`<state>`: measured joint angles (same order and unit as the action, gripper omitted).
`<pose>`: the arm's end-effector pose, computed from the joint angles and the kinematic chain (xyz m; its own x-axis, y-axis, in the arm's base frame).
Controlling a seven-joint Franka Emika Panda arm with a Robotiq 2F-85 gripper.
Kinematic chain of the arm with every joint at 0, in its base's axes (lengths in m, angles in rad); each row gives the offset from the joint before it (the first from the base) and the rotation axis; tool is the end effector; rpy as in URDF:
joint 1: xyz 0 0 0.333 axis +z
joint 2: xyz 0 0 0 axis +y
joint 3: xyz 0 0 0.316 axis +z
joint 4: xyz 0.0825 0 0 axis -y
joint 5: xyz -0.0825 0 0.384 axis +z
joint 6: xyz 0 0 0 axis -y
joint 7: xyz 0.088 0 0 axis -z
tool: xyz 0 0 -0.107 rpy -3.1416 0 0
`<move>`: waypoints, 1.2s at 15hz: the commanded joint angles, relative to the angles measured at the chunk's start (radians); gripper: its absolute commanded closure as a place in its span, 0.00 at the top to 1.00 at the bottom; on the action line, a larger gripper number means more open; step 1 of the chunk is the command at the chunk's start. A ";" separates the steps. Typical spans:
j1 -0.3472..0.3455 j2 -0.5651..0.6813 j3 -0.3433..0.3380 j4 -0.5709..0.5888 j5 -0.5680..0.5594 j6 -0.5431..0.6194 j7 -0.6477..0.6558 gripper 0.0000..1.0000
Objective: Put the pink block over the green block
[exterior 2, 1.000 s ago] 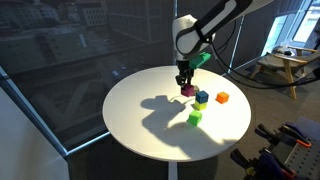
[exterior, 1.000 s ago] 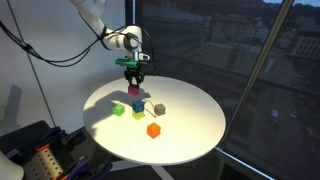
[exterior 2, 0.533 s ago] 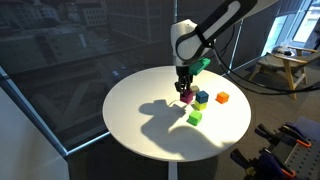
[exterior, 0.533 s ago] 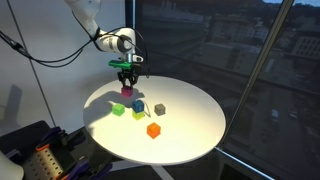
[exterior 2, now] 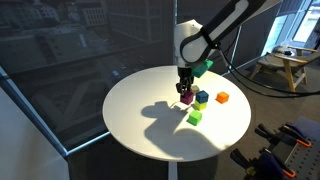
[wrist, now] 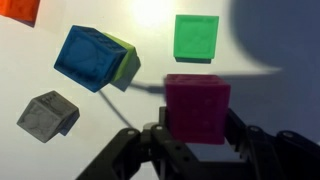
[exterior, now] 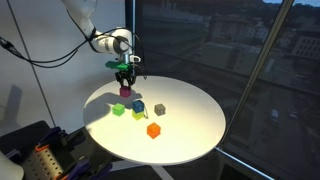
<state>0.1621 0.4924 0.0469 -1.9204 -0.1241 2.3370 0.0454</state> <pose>0.6063 0.1254 0.2279 0.9672 0.2428 -0.0741 0.2476 -0.9668 0.0639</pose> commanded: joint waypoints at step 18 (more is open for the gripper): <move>0.003 -0.035 0.007 -0.036 -0.009 0.015 0.006 0.30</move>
<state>0.1624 0.4761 0.0477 -1.9443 -0.1241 2.3452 0.0454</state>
